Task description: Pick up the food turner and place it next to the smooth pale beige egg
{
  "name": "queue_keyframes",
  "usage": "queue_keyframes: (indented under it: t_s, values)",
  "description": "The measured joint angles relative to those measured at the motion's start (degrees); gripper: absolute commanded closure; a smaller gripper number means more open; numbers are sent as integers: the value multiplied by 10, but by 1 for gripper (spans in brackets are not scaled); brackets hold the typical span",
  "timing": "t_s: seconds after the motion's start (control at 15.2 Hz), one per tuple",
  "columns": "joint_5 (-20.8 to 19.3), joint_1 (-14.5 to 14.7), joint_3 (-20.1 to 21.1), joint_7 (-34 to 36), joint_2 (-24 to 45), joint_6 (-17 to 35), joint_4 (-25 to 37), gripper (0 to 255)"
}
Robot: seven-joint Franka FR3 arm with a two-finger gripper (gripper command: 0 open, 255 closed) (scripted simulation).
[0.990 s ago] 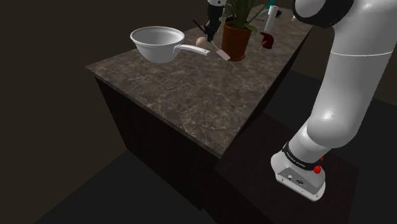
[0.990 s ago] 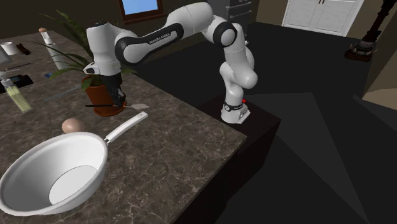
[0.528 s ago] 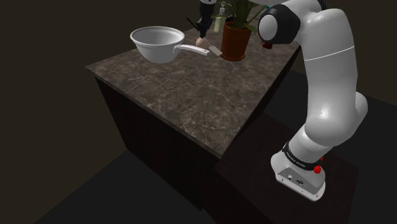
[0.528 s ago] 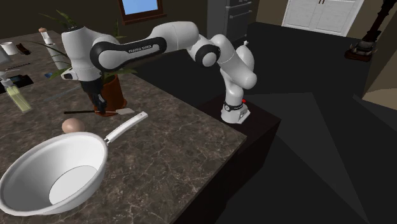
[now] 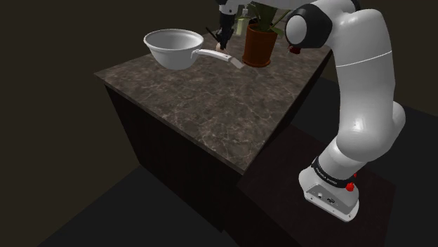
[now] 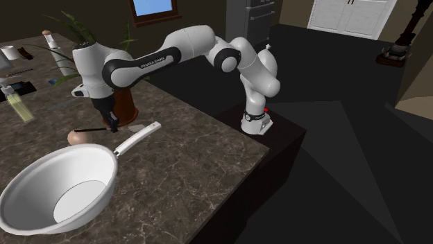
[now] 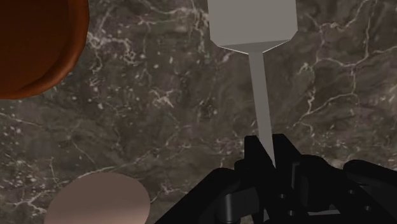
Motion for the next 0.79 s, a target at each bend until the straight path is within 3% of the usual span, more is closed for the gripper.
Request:
queue_keyframes:
  t_s: [0.79]
  values:
    - [4, 6, 2, -6, 8, 87, -80, 255]
